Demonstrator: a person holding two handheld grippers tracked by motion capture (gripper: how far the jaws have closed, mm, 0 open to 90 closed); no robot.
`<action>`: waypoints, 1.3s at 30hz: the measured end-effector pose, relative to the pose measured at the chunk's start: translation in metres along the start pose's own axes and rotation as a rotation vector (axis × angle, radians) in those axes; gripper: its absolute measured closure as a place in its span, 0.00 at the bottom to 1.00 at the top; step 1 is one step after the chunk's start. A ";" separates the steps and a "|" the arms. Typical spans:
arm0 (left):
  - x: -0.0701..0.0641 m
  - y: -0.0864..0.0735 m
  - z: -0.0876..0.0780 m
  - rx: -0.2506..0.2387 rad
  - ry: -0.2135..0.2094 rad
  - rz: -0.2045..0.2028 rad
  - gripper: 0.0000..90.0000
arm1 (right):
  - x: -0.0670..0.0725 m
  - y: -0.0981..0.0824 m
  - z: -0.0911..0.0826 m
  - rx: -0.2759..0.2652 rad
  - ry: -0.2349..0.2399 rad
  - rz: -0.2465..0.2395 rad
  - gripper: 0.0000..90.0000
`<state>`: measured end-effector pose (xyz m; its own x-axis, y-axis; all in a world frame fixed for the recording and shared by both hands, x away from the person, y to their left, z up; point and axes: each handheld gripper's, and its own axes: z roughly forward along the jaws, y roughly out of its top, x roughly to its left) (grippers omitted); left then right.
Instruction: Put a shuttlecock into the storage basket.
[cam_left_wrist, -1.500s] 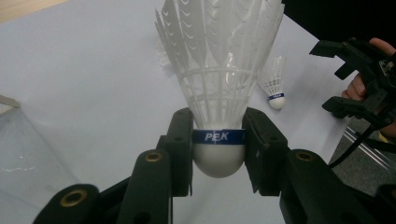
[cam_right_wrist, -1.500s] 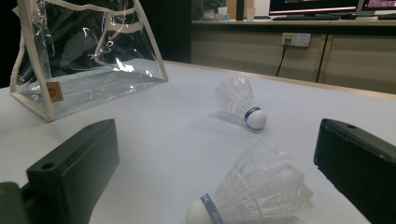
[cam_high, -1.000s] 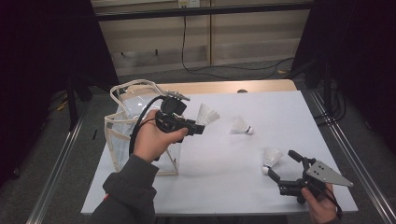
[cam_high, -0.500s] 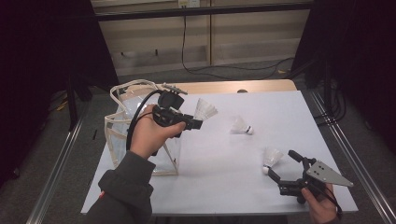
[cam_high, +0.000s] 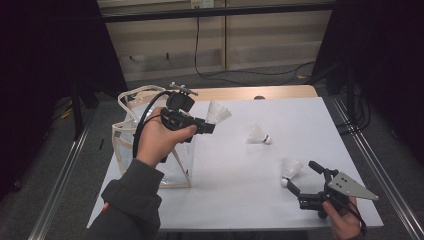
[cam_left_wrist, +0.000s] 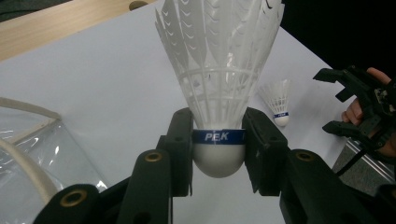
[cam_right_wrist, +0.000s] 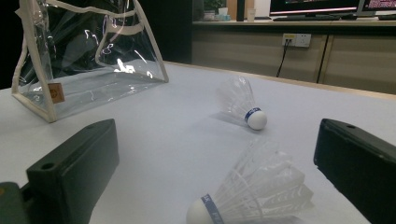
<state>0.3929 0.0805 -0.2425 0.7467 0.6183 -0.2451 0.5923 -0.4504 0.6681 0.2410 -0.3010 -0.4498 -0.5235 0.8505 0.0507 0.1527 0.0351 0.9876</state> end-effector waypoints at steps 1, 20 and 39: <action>0.000 0.001 0.000 -0.001 0.001 0.000 0.73 | 0.000 0.000 0.000 0.000 0.000 -0.001 0.00; -0.001 0.011 -0.009 -0.005 0.011 0.010 0.73 | 0.001 0.000 0.000 0.002 0.004 -0.002 0.00; 0.005 0.019 -0.017 -0.015 0.035 -0.005 0.73 | 0.001 0.000 0.000 -0.004 0.004 0.004 0.00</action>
<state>0.4022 0.0861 -0.2189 0.7325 0.6426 -0.2245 0.5915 -0.4377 0.6771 0.2406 -0.3006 -0.4497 -0.5266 0.8484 0.0551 0.1511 0.0296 0.9881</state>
